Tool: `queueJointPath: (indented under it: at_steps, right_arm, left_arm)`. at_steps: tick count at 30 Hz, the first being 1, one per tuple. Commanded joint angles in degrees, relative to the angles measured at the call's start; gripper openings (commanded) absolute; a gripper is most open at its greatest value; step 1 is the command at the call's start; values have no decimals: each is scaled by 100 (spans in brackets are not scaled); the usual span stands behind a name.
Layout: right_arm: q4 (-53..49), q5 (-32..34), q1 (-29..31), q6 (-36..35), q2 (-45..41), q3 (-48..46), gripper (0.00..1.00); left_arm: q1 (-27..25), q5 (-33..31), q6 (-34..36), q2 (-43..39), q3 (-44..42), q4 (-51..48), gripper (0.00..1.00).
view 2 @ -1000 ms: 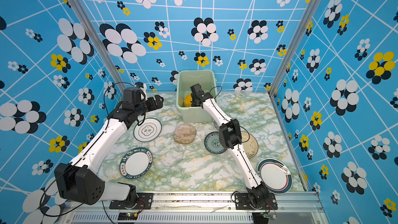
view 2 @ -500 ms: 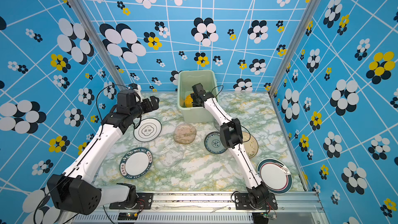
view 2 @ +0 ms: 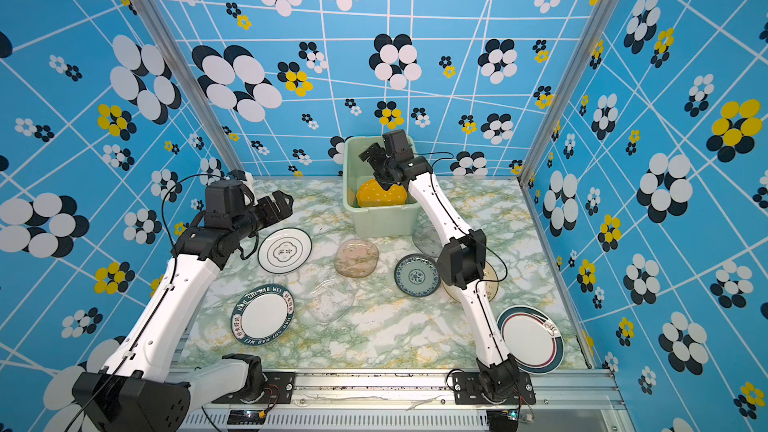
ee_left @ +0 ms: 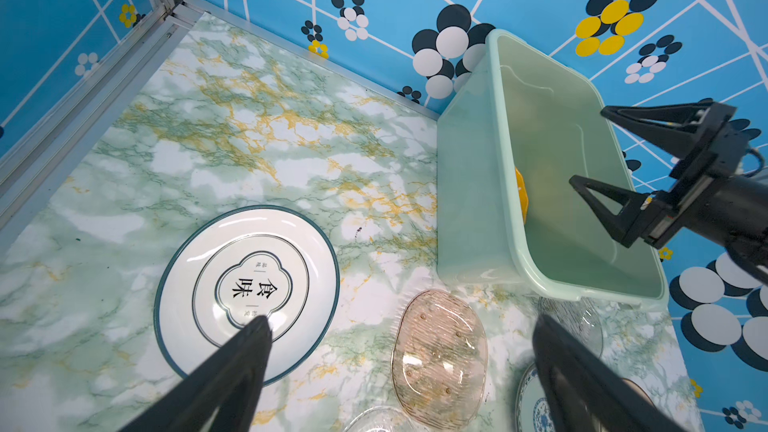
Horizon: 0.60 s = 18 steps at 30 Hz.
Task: Place the plates into the plastic bin on the countertop
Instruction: 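Raise the right gripper out of the bin and draw it back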
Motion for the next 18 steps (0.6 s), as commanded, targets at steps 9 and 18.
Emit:
queueJointPath:
  at_steps: [9, 18]
  right_arm:
    - [553, -767, 41, -2559, -2272, -2409, 92]
    - [828, -1537, -370, -2751, -3871, -4783, 91]
  left_arm:
    - [125, 1064, -15, 115, 231, -614, 99]
    - [-39, 1704, -267, 566, 505, -654, 99]
